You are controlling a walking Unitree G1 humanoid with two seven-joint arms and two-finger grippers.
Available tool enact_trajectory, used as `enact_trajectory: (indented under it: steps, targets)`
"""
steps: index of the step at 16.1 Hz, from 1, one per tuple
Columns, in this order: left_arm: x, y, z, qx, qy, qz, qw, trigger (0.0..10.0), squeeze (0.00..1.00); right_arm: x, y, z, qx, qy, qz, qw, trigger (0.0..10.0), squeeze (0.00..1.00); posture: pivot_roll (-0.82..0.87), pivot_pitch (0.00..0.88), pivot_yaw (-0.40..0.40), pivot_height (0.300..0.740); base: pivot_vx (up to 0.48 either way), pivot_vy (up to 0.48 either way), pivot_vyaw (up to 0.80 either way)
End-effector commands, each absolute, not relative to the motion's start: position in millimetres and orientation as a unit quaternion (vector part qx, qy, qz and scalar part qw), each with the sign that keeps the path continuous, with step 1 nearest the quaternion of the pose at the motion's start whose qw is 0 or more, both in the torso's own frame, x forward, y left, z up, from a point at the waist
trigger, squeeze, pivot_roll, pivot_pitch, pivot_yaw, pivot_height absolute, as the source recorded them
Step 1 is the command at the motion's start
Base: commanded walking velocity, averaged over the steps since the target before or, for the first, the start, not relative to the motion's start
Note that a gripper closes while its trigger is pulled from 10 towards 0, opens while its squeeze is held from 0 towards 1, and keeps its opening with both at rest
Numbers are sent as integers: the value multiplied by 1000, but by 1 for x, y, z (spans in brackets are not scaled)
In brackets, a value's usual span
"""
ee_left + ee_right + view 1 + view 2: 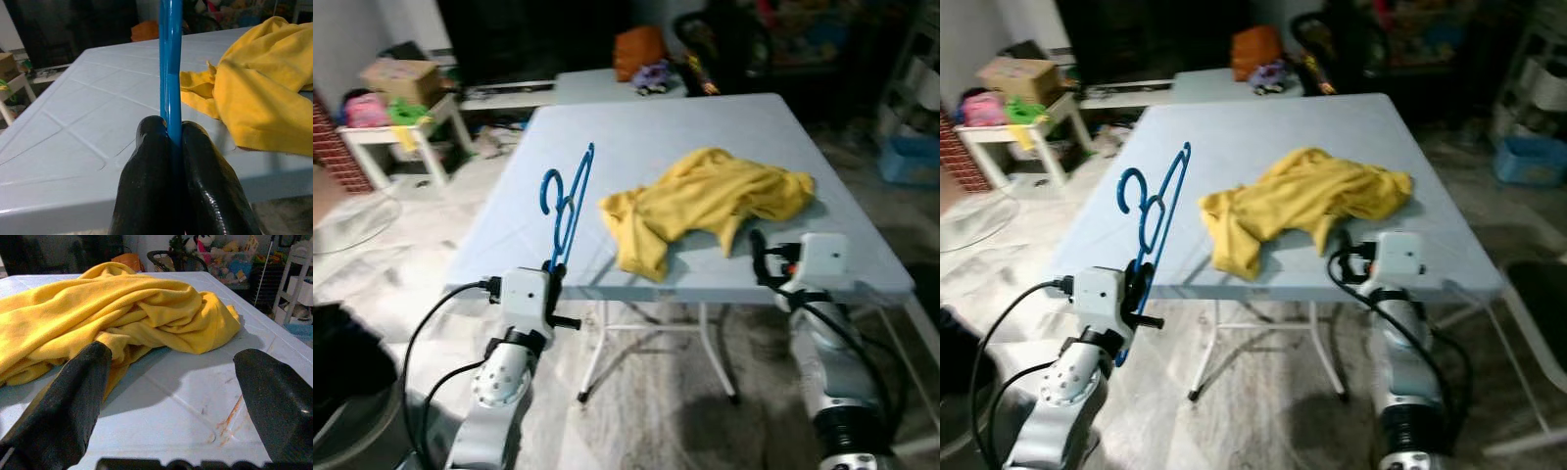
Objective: Hang hanger
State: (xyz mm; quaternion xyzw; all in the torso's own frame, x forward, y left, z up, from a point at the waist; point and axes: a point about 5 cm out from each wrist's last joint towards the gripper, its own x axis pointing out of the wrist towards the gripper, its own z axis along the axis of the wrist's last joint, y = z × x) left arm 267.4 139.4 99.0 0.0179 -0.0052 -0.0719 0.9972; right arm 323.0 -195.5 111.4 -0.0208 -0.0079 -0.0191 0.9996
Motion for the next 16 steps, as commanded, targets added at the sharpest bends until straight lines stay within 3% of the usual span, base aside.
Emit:
enact_trajectory:
  steps: [1,4,8,16]
  targets:
    - [267,149,101,17,-8,-50,999,10000,0,325,-182,118,-21,-12,5,1000,10000,0,-65,0,45,740,0,0,-800]
    - [259,149,95,-13,10,-37,999,10000,0,330,-177,124,-28,-7,24,999,10000,0,-24,0,12,740,0,0,-800]
    - [245,147,95,6,17,-25,1000,10000,0,339,-171,127,-18,-1,40,999,10000,0,39,0,-20,740,0,0,-783]
    - [245,145,91,16,38,-47,998,10000,0,336,-164,117,16,45,27,999,10000,0,12,0,-3,740,0,0,0]
